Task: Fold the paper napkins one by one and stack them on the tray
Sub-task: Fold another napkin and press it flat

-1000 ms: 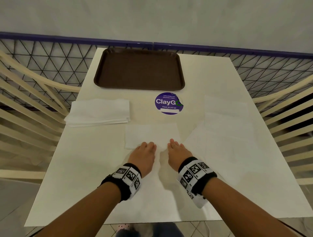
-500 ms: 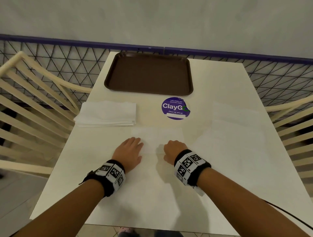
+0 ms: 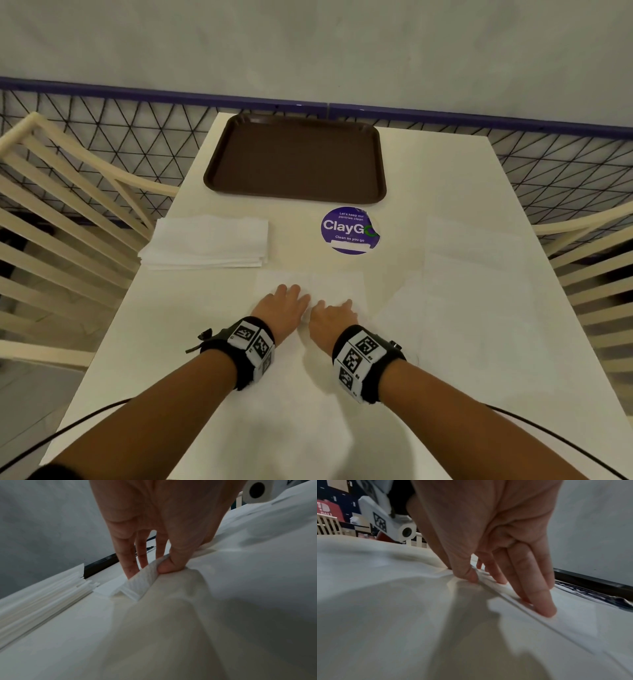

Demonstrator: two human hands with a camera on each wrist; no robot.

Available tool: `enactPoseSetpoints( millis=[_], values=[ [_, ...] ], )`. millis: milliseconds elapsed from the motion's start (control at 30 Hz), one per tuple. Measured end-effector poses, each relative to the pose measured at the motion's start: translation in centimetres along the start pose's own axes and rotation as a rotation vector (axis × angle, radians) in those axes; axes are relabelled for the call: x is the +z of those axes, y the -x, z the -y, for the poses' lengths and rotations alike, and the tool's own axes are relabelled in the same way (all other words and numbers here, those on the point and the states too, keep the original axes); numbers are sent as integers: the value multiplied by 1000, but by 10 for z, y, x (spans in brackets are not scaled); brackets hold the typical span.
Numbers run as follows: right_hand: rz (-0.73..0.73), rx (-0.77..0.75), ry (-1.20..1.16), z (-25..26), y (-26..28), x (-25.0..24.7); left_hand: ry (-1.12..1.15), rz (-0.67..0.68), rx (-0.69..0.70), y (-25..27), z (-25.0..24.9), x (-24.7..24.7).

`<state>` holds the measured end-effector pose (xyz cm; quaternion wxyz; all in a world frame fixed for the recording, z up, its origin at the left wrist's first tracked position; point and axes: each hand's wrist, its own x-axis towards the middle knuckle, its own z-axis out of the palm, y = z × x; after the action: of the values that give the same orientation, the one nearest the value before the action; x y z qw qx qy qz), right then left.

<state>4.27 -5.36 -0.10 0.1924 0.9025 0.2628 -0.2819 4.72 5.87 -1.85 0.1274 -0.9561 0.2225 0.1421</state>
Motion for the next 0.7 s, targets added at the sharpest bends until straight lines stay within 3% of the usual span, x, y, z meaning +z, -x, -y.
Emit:
enactPoseSetpoints(
  millis=[100,200,467,500,600,700],
  values=[
    [-6,-18,101,3,-2,0,78,82,-39,1,-2,8],
    [-33,-13,63,2,-5,-1,187,57,-49,5,-4,8],
    [-139,12,-170,-17,1,-9,66,45,-13,2,5,-6],
    [-136,20,-177,-18,3,-9,58,15,-7,3,7,-10],
    [-125,28,-94,-22,10,-11,63,88,13,6,16,-11],
    [-217,65,-81,-37,14,-27,40,-39,34,7,36,-21]
  ],
)
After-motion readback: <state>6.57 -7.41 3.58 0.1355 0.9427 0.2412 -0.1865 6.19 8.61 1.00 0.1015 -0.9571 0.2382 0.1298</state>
